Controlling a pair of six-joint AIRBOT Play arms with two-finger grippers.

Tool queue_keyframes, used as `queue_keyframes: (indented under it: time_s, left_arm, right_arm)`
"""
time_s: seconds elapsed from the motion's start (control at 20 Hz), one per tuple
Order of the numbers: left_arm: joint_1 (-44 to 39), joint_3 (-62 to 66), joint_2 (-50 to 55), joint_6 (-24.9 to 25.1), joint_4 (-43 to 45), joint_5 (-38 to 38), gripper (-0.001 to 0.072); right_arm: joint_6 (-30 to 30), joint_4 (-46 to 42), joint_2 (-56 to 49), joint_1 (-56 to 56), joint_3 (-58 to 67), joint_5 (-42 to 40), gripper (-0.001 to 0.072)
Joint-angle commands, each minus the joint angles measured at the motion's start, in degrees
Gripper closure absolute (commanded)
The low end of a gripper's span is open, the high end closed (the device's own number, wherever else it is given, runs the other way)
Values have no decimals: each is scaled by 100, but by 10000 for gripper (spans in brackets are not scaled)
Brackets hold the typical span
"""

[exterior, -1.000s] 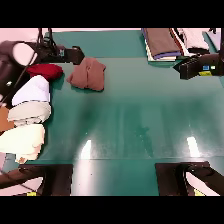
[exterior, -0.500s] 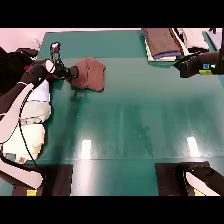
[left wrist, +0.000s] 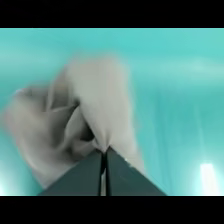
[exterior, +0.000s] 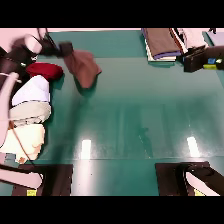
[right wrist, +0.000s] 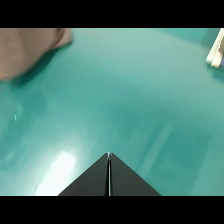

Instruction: Fold the shirts.

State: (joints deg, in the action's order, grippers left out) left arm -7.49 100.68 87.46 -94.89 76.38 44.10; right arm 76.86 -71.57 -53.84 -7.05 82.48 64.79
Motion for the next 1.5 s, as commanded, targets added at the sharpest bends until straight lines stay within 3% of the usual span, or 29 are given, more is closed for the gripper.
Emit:
queue_keyframes:
  time_s: [0.0, 0.2, 0.3, 0.45, 0.5, 0.55, 0.6, 0.75, 0.9, 1.1, 1.45]
  left_arm:
    - [-7, 407, -1327, 376, -20, 201, 687]
    - [-538, 407, -2404, 540, -13, 1043, 687]
    - [-1178, 372, -2406, 544, -11, 1432, 687]
    - [-2212, -66, -2175, 767, -20, 1294, 685]
    - [-2527, -256, -2033, 881, -33, 1147, 625]
    - [-2756, -402, -1886, 887, -35, 994, 290]
    - [-2885, -481, -1727, 883, -28, 859, 87]
    - [-2549, -481, -1458, 765, 177, 734, 88]
    - [-1596, -601, -1185, 323, 210, 1082, 88]
    - [-807, -1563, -640, 339, -229, 1449, 88]
    - [-557, -2826, 164, 341, -651, 927, 89]
  right_arm:
    - [2, -61, 2, -2, 636, -129, 693]
    - [2, -59, 2, -2, 1381, -339, 693]
    - [4, -52, 2, -2, 1655, -382, 693]
    - [7, -50, 2, -2, 1893, -378, 693]
    - [9, -50, 4, -2, 1912, -374, 694]
    - [22, -50, 4, -2, 1915, -354, 693]
    - [48, -50, 2, -2, 1912, -291, 693]
    - [157, -48, 2, -2, 1912, -168, 693]
    - [160, -44, 2, -2, 1910, -35, 693]
    - [160, -44, -13, -2, 1886, 131, 693]
    - [160, 0, -11, -2, 1886, 188, 693]
